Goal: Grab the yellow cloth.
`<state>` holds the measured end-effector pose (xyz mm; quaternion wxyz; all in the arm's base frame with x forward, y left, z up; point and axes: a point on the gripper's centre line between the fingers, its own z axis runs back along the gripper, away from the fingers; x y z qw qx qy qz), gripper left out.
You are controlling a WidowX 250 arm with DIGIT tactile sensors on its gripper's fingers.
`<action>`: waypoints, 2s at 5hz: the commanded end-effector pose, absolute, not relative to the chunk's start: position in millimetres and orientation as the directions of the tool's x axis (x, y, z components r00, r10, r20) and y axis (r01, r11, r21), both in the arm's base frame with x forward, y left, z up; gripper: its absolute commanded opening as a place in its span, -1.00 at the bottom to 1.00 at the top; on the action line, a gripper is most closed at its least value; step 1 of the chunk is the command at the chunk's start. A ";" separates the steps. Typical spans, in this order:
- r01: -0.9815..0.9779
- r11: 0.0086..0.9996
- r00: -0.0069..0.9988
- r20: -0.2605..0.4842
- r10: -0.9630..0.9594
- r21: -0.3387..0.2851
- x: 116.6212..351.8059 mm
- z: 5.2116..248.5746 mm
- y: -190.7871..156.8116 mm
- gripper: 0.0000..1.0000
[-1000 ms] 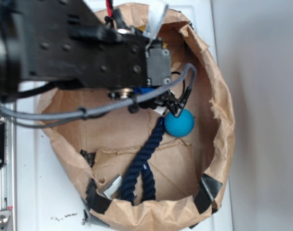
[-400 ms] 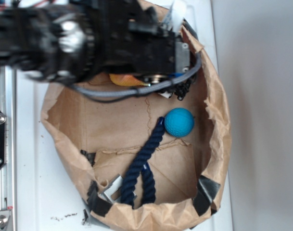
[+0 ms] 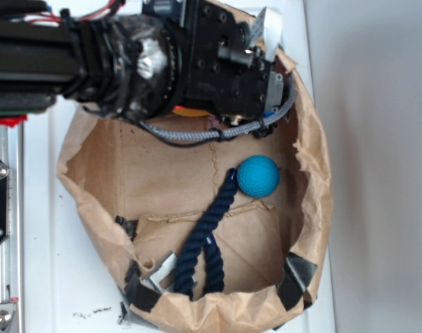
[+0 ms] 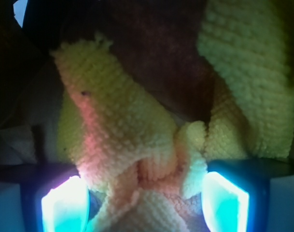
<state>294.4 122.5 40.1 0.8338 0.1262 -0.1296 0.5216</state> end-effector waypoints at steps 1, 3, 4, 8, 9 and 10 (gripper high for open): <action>-0.902 0.430 0.409 0.387 0.826 0.035 283.8 56.6 134.7 -1.00; -0.883 0.470 0.445 0.352 0.824 0.016 283.5 75.8 130.0 -1.00; -0.859 0.513 0.493 0.280 0.824 0.003 281.9 105.3 118.6 -1.00; -0.241 0.962 0.951 0.166 0.261 -0.130 249.3 208.1 21.5 -1.00; -0.214 0.974 0.957 0.183 0.223 -0.069 248.5 210.0 13.2 -1.00; -0.393 0.919 0.882 0.296 0.366 0.034 245.7 208.1 14.3 -0.70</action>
